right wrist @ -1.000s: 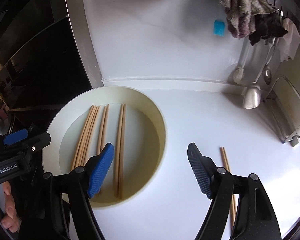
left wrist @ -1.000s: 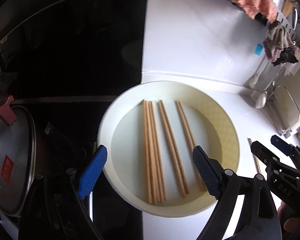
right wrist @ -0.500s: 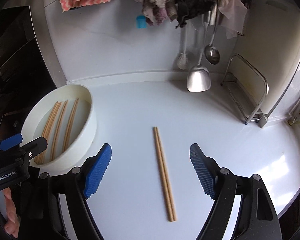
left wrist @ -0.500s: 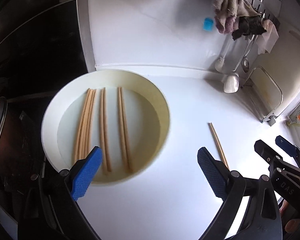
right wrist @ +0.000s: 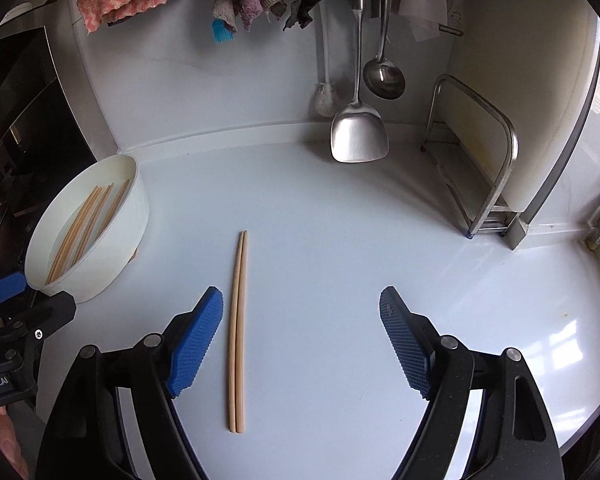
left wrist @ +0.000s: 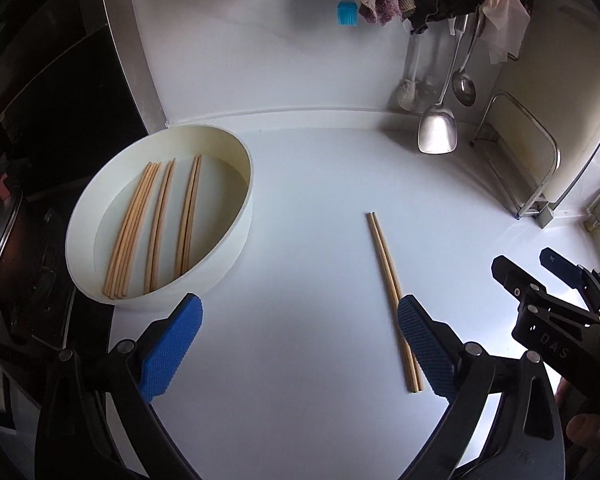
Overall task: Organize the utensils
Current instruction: 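Move both open tools back to the last chopstick pair on the counter, then spread the last two chopsticks apart with each gripper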
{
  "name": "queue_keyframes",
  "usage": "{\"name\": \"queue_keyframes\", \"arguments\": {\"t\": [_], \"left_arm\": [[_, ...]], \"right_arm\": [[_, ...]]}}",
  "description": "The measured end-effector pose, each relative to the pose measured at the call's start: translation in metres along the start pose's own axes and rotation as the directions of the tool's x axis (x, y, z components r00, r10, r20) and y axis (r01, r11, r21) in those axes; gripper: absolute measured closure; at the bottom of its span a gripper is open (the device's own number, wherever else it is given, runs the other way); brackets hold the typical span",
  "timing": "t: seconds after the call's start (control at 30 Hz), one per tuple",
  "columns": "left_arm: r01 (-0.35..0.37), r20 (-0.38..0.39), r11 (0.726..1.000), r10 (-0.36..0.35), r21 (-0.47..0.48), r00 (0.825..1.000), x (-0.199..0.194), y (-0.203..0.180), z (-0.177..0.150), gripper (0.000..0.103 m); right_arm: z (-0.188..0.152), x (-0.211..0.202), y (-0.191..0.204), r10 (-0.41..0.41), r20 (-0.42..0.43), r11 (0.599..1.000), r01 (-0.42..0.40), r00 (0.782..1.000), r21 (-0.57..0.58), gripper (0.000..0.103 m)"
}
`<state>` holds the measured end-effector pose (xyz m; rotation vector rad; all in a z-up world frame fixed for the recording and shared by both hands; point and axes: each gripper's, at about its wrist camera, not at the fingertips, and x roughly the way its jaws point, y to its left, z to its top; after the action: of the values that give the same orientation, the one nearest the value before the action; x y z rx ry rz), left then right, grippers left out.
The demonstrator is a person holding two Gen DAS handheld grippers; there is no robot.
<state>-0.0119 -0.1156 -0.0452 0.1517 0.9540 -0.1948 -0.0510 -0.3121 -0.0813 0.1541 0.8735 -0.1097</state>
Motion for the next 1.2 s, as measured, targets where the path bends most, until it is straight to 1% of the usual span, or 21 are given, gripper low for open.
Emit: {"name": "queue_keyframes", "arguments": {"t": [0.13,0.17,0.2,0.27,0.37,0.47,0.53,0.57,0.67,0.77,0.9,1.03,1.2], "left_arm": [[0.032,-0.021,0.999,-0.032,0.012,0.999,0.027,-0.002,-0.005,0.006],[0.033,-0.029,0.999,-0.033,0.01,0.999,0.037,-0.002,-0.007,0.006],[0.034,-0.035,0.999,-0.034,0.004,0.999,0.047,-0.002,-0.009,0.006],[0.026,-0.038,0.999,-0.026,-0.018,0.999,0.063,0.001,-0.013,0.006],[0.021,-0.02,0.998,-0.023,-0.06,1.0,0.078,0.006,-0.018,0.006],[0.009,0.017,0.998,-0.008,-0.065,1.0,0.078,0.009,-0.015,0.006],[0.009,0.044,0.998,-0.006,-0.065,0.999,0.074,0.011,-0.013,0.006],[0.011,0.046,0.998,-0.008,-0.063,0.999,0.073,0.011,-0.012,0.006],[0.019,0.033,0.998,-0.017,-0.061,0.999,0.074,0.012,-0.011,0.006],[0.026,0.018,0.996,-0.024,-0.09,1.0,0.077,0.018,-0.012,0.006],[0.01,0.018,0.994,-0.008,-0.11,1.0,0.078,0.023,-0.015,0.006],[0.009,0.013,0.994,-0.007,-0.113,1.0,0.078,0.025,-0.017,0.006],[0.005,0.0,0.993,-0.005,-0.116,1.0,0.081,0.027,-0.019,0.006]], "right_arm": [[-0.007,0.022,-0.011,0.013,-0.006,1.0,-0.013,1.0,0.02,0.026],[-0.01,0.03,-0.013,0.003,-0.01,1.0,-0.003,1.0,0.028,0.026],[-0.014,0.039,-0.015,0.0,-0.018,0.999,0.0,1.0,0.042,0.026],[-0.02,0.053,-0.017,0.028,-0.026,0.998,-0.026,0.999,0.062,0.026],[-0.027,0.069,-0.008,0.024,-0.039,0.999,-0.023,0.999,0.035,0.026],[-0.035,0.078,0.0,0.022,-0.034,1.0,-0.021,0.999,0.009,0.026],[-0.039,0.085,0.006,0.027,-0.048,1.0,-0.027,0.998,-0.005,0.026],[-0.041,0.088,0.008,0.022,-0.054,1.0,-0.023,0.998,-0.011,0.026],[-0.042,0.093,0.013,0.02,-0.054,0.999,-0.022,0.998,-0.028,0.026],[-0.042,0.098,0.015,0.02,-0.064,0.999,-0.022,0.998,-0.039,0.026],[-0.043,0.101,0.018,0.031,-0.071,0.998,-0.035,0.997,-0.05,0.026],[-0.045,0.102,0.022,0.021,-0.07,0.997,-0.026,0.997,-0.067,0.026],[-0.048,0.106,0.027,-0.011,-0.077,0.995,0.004,0.997,-0.099,0.026]]}}
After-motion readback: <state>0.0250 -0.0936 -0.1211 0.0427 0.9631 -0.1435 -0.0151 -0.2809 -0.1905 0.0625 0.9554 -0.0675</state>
